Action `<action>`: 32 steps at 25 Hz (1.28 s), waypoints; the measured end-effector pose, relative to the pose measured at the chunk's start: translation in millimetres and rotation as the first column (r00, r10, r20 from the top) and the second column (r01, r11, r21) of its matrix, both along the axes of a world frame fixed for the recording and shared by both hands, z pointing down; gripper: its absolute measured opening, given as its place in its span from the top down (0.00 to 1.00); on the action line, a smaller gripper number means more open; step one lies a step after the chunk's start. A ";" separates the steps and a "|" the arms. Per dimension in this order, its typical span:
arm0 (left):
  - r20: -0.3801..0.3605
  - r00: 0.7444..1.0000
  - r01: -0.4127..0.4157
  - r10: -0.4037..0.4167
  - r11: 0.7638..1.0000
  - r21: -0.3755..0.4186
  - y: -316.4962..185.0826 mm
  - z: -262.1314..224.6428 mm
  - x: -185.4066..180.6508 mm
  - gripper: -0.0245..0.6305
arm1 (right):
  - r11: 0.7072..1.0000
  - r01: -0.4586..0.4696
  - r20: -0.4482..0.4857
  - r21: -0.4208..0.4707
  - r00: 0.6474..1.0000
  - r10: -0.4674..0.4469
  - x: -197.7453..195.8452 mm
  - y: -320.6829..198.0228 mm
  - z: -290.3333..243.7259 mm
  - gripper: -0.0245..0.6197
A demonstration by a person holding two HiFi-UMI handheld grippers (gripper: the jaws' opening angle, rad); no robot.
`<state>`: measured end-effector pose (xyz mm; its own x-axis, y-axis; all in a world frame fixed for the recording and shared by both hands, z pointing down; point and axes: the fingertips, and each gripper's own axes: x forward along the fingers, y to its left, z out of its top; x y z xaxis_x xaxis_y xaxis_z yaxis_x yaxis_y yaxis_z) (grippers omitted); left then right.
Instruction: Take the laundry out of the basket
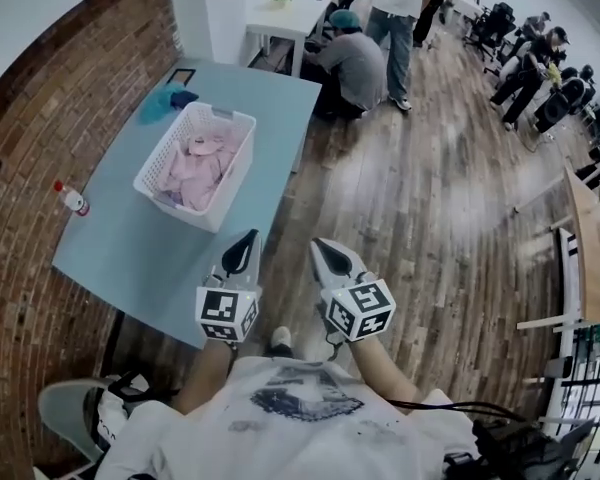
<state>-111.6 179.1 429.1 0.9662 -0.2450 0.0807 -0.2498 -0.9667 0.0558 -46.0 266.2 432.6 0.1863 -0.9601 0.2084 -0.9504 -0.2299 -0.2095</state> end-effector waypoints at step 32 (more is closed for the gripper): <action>0.144 0.719 0.689 -0.680 0.724 -0.026 -256.1 19.6 69.6 0.98 | 0.734 0.678 0.101 0.041 0.728 -0.678 115.5 -334.1 7.5 0.97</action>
